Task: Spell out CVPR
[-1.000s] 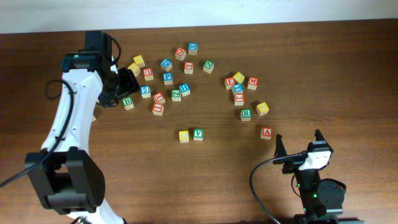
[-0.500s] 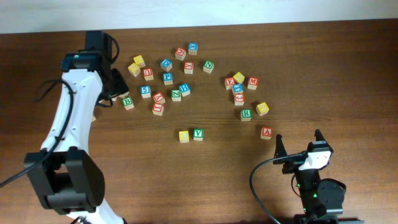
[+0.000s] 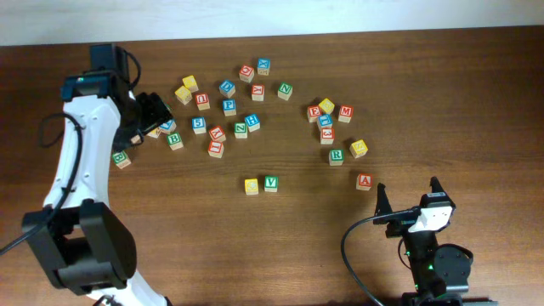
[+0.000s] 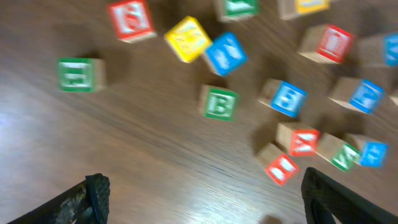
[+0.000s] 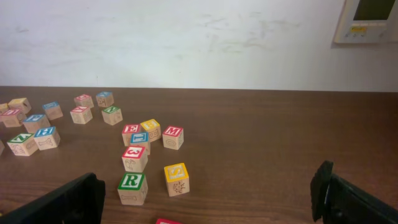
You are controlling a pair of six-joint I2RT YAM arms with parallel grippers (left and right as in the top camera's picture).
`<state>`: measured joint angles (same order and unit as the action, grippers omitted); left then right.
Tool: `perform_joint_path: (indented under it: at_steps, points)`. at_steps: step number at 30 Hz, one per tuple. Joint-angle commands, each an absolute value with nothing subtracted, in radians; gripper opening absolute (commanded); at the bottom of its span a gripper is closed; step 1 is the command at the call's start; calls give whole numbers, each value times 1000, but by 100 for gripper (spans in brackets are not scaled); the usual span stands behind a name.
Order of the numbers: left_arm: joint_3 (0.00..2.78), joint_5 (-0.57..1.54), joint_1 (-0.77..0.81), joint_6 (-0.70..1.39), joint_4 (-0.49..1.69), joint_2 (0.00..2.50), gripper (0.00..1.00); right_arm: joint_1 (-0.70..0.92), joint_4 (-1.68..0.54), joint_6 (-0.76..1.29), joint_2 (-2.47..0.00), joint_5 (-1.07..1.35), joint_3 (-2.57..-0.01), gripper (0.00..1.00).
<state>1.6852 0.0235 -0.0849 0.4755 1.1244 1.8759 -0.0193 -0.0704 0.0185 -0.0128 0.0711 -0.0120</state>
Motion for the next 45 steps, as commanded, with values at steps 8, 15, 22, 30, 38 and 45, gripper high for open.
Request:
perform_joint_path:
  at_steps: [8,15,22,30,38,45]
  points:
    - [1682,22,26,395,1073,1958,99,-27,-74,15,-6,67,-6,98]
    - [1682,-44,-111,483,1116,1962,99,-27,178,306,-6,373,-6,98]
    - [1682,-38,-135,488,1126,1964,99,-27,745,593,-6,488,-31,98]
    - [1682,-5,-133,488,1126,1964,99,-27,-26,98,-179,441,-571,98]
    - [1682,12,-133,488,1115,1964,99,-27,-871,-30,-950,522,-1262,98]
    - [1682,12,-133,488,1116,1964,99,-27,-1022,15,-1246,944,-1381,98]
